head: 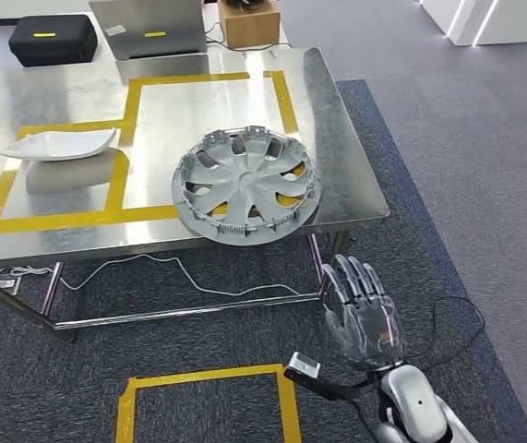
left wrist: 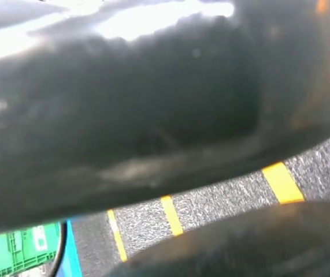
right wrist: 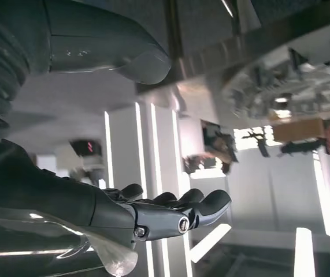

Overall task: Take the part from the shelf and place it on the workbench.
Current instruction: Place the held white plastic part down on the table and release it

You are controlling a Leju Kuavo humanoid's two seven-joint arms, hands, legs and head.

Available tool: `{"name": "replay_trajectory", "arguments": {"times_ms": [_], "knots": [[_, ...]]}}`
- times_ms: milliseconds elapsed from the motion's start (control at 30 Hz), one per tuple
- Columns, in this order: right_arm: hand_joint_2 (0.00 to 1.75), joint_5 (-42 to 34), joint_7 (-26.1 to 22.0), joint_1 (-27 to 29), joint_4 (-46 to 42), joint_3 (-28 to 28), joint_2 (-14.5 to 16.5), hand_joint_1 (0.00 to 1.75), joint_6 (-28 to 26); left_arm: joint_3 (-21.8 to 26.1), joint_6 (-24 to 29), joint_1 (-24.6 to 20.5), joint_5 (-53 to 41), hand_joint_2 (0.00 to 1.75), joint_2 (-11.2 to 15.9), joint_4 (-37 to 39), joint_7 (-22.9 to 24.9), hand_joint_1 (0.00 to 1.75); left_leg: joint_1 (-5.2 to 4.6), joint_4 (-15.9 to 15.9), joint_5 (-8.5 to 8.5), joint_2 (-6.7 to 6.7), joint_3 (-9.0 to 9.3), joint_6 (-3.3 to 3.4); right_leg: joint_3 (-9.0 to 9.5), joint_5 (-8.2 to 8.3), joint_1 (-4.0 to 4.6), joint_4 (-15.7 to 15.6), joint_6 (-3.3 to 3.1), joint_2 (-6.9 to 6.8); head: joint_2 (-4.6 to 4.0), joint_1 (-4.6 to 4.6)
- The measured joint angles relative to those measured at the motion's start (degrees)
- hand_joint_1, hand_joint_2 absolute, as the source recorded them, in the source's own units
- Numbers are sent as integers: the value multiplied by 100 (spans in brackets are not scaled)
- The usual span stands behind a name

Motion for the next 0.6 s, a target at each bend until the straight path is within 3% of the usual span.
{"name": "replay_trajectory", "arguments": {"times_ms": [33, 67, 167, 200, 233, 300, 333, 367, 433, 467, 533, 567, 600], "knots": [[175, -153, -3, 161, 8, -60, 66, 0, -110, 21, 24, 16, -5, 0, -13, 1, -1, 0, 8, 27, -43, -11, -23, -36, -44, 54, -7, -11, -41, -11, 1, 3], [175, -293, -15, 304, 28, -113, 125, 0, -209, 39, 44, 34, -11, 0, -28, 1, 1, 0, 17, 130, -191, -22, -59, -73, -101, 108, -20, -25, -93, -23, 0, -7], [175, -646, -49, 610, 141, -243, 276, 0, -391, 79, 84, 69, -36, 0, -61, 2, 5, 0, 67, 1051, -1045, -38, -246, -171, -324, 269, -32, -20, -180, -41, -1, -45], [175, -791, -53, 683, 196, -287, 327, 0, -414, 85, 99, 72, -43, 0, -70, 2, 3, 0, 84, 1390, -1199, -39, -276, -193, -398, 329, -32, -5, -177, -42, -1, -49], [175, -982, -73, 748, 273, -338, 385, 0, -443, 91, 123, 73, -46, 0, -79, 2, -8, 0, 99, 1594, -1187, -39, -247, -208, -480, 391, -34, 19, -167, -43, -1, -52], [175, -1516, -196, 869, 557, -476, 521, 0, -552, 105, 211, 74, -51, 0, -101, 1, -41, 0, 126, 1484, -843, -39, 32, -224, -664, 505, -43, 90, -127, -43, -1, -57], [175, -1816, -306, 917, 807, -574, 601, 0, -631, 119, 268, 77, -52, 0, -121, 0, -65, 0, 139, 1160, -699, -48, 296, -227, -758, 552, -47, 131, -97, -41, -1, -60], [175, -2076, -442, 957, 1105, -687, 683, 0, -712, 137, 320, 81, -53, 0, -146, -1, -88, 0, 140, 730, -667, -65, 597, -221, -837, 590, -45, 177, -63, -40, -1, -64], [175, -2402, -802, 994, 1756, -930, 829, 0, -899, 183, 390, 94, -59, 0, -214, 1, -133, 0, 128, 42, -810, -104, 1009, -179, -951, 682, -37, 238, 17, -38, -1, -68], [175, -2479, -964, 990, 2062, -1042, 895, 0, -966, 203, 408, 99, -64, 0, -242, 1, -149, 0, 113, -106, -874, -115, 1062, -153, -994, 737, -34, 251, 57, -35, -1, -67], [175, -2587, -1154, 928, 2747, -1266, 1016, 0, -988, 228, 445, 109, -80, 0, -290, 2, -178, 0, 110, -132, -848, -95, 972, -68, -1068, 770, -46, 271, 132, -12, -1, -63], [175, -2654, -1208, 867, 3144, -1379, 1078, 0, -938, 234, 468, 112, -92, 0, -304, 2, -196, 0, 109, -131, -805, -77, 917, -11, -1121, 651, -53, 355, 160, 1, -1, -51], [175, -2750, -1307, 784, 3620, -1505, 1139, 0, -893, 239, 496, 113, -104, 0, -318, 2, -209, 0, 105, -135, -750, -57, 857, 50, -1192, 433, -60, 544, 180, 11, -1, -37]]}}
